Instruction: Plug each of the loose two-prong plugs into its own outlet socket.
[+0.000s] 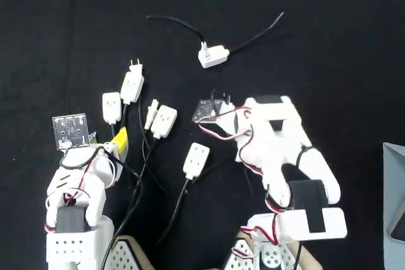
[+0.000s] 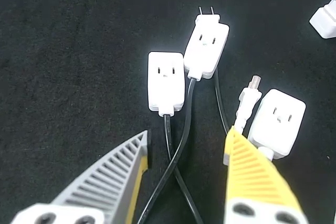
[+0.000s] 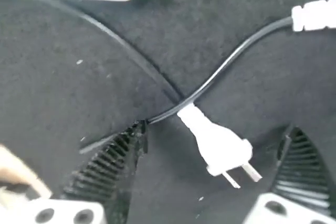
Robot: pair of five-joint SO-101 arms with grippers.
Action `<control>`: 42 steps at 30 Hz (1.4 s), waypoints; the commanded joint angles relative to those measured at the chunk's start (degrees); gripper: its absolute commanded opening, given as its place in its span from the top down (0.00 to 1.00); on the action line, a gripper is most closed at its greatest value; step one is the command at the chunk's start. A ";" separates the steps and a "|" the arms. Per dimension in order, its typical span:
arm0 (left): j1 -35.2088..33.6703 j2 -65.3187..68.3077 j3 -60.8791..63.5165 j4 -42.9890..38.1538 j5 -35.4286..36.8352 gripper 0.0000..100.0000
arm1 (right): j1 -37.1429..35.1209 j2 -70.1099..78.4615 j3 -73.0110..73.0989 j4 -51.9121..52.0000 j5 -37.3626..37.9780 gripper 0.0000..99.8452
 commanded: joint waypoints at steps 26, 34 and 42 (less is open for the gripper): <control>-0.31 -0.09 -0.66 -1.32 -0.70 0.77 | 4.13 1.01 -5.93 -7.38 0.97 0.62; -0.31 -0.09 -0.66 -1.32 -0.70 0.77 | 4.22 9.45 -5.93 -10.11 0.97 0.62; -0.31 -0.09 -0.66 -1.32 -0.70 0.77 | 3.87 5.49 -5.93 -4.13 0.97 0.76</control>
